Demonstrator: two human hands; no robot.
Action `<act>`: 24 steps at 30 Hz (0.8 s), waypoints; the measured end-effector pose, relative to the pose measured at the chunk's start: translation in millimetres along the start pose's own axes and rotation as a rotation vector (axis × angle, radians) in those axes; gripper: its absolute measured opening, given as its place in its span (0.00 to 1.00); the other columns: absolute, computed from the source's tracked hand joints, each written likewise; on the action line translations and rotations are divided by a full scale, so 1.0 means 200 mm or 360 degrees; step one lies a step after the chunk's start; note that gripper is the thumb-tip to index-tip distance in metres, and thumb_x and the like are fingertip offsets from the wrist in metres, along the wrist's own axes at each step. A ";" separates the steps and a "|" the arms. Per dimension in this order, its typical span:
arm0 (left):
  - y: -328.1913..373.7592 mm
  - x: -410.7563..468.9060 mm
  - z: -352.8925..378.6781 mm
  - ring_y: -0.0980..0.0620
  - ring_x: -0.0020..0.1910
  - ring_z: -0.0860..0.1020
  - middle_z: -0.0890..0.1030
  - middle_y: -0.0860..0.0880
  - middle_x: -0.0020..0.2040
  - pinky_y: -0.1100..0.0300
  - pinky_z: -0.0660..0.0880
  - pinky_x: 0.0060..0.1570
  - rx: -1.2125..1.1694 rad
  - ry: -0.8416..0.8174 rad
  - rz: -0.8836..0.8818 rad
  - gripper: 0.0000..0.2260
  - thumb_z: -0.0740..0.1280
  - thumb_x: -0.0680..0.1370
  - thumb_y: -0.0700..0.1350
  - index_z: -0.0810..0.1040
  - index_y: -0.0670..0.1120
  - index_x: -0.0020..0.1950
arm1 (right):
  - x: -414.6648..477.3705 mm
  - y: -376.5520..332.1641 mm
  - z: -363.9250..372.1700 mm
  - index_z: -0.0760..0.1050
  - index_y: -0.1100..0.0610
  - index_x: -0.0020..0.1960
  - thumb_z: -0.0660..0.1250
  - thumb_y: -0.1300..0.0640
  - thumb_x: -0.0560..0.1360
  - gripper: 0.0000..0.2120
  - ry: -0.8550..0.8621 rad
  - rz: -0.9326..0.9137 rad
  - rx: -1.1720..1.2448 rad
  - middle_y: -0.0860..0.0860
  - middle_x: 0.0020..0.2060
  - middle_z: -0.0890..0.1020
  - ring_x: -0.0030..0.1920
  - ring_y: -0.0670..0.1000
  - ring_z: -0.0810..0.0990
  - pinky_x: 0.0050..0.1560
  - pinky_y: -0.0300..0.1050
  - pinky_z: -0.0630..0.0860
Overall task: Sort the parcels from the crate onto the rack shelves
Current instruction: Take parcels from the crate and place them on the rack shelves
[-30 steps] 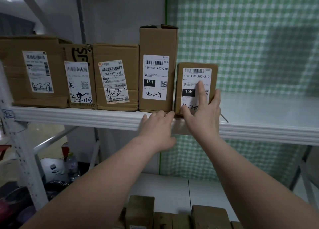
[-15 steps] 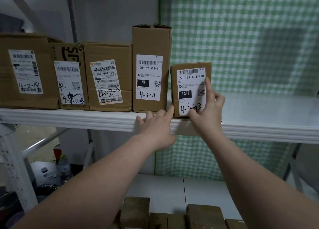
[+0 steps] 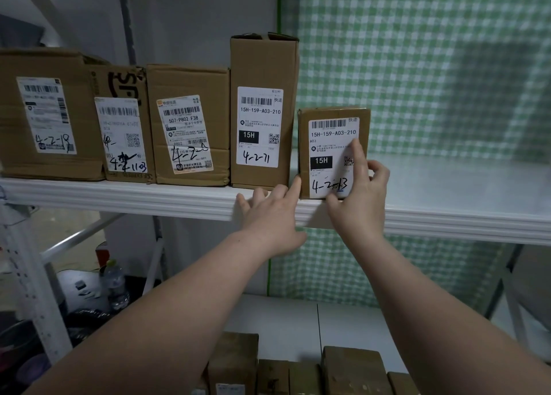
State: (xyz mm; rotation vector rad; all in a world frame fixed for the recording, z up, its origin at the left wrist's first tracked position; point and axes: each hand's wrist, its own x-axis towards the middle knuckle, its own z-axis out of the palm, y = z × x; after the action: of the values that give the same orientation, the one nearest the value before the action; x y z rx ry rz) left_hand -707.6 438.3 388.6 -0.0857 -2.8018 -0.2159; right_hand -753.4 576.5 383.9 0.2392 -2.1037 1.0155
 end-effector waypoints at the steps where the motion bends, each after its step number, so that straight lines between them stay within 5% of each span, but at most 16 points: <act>1: 0.00 0.00 0.00 0.41 0.71 0.57 0.60 0.51 0.73 0.32 0.48 0.69 -0.0004 0.0008 -0.0003 0.45 0.67 0.73 0.58 0.38 0.53 0.77 | -0.01 0.00 0.00 0.49 0.38 0.77 0.70 0.61 0.70 0.45 -0.0015 0.0019 -0.0017 0.54 0.67 0.62 0.59 0.56 0.74 0.53 0.54 0.78; 11: -0.05 -0.02 0.02 0.44 0.72 0.56 0.58 0.48 0.73 0.38 0.46 0.72 -0.0014 0.0047 0.0025 0.46 0.67 0.73 0.55 0.36 0.49 0.77 | 0.01 -0.07 0.09 0.44 0.46 0.79 0.69 0.46 0.70 0.47 -0.0060 0.0205 -0.0290 0.63 0.68 0.64 0.65 0.63 0.70 0.68 0.60 0.66; 24: -0.05 -0.01 0.03 0.43 0.71 0.57 0.58 0.49 0.72 0.37 0.45 0.71 0.0126 0.0054 0.0049 0.43 0.68 0.70 0.58 0.48 0.48 0.77 | 0.03 -0.11 0.15 0.41 0.47 0.79 0.68 0.45 0.71 0.48 -0.0031 0.0294 -0.0389 0.60 0.64 0.69 0.64 0.59 0.70 0.68 0.56 0.60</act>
State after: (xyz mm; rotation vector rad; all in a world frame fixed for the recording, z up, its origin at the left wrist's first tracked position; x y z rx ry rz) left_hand -707.8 428.9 380.5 -0.1054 -2.7690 -0.0984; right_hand -764.0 541.2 389.0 -0.0678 -2.2747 0.8509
